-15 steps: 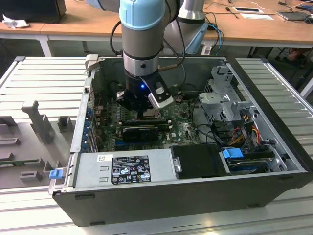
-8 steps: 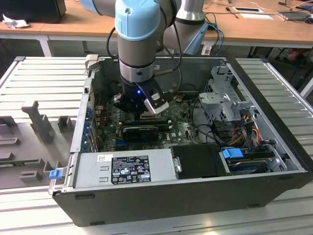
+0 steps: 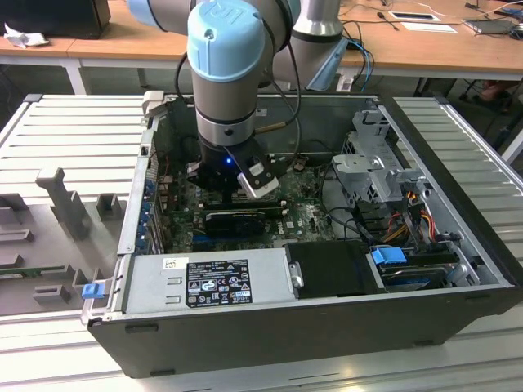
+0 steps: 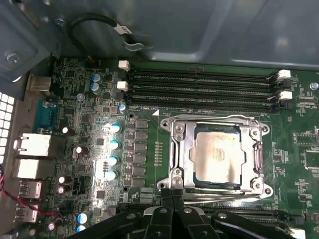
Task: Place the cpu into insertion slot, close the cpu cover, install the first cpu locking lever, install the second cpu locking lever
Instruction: 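Install the second cpu locking lever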
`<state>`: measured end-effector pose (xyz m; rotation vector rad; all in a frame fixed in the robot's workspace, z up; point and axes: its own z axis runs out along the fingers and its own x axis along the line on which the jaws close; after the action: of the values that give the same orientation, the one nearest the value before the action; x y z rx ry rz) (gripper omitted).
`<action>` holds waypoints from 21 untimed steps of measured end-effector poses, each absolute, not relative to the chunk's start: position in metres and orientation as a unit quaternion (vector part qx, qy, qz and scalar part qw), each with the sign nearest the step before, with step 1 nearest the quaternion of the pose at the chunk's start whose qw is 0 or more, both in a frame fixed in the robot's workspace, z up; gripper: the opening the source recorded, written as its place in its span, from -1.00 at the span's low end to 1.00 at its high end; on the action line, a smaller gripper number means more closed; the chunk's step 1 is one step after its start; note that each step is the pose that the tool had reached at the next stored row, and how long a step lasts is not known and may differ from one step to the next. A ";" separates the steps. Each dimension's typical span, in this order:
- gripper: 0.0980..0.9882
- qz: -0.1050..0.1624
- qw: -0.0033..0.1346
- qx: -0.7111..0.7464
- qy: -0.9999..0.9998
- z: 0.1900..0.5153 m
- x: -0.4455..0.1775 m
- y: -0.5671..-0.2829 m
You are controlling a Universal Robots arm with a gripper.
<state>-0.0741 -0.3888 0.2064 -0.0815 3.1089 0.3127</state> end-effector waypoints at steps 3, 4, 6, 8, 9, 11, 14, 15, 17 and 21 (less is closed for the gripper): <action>-0.98 0.110 0.008 -0.026 0.994 0.203 -0.074 -0.390; -0.98 0.113 0.008 -0.026 0.993 0.203 -0.074 -0.391; -0.98 0.123 0.009 -0.026 0.992 0.201 -0.074 -0.393; -0.98 0.132 0.009 -0.026 0.991 0.200 -0.074 -0.394; -0.98 0.135 0.009 -0.026 0.990 0.200 -0.074 -0.395; -0.98 0.140 0.009 -0.026 0.990 0.199 -0.075 -0.395; -0.98 0.143 0.009 -0.027 0.989 0.195 -0.077 -0.395; -0.98 0.143 0.009 -0.027 0.989 0.195 -0.078 -0.395; -0.98 0.144 0.009 -0.027 0.989 0.195 -0.079 -0.396; -0.98 0.144 0.009 -0.027 0.989 0.203 -0.079 -0.395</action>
<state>-0.0789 -0.3955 0.2031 -0.0850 3.0898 0.4507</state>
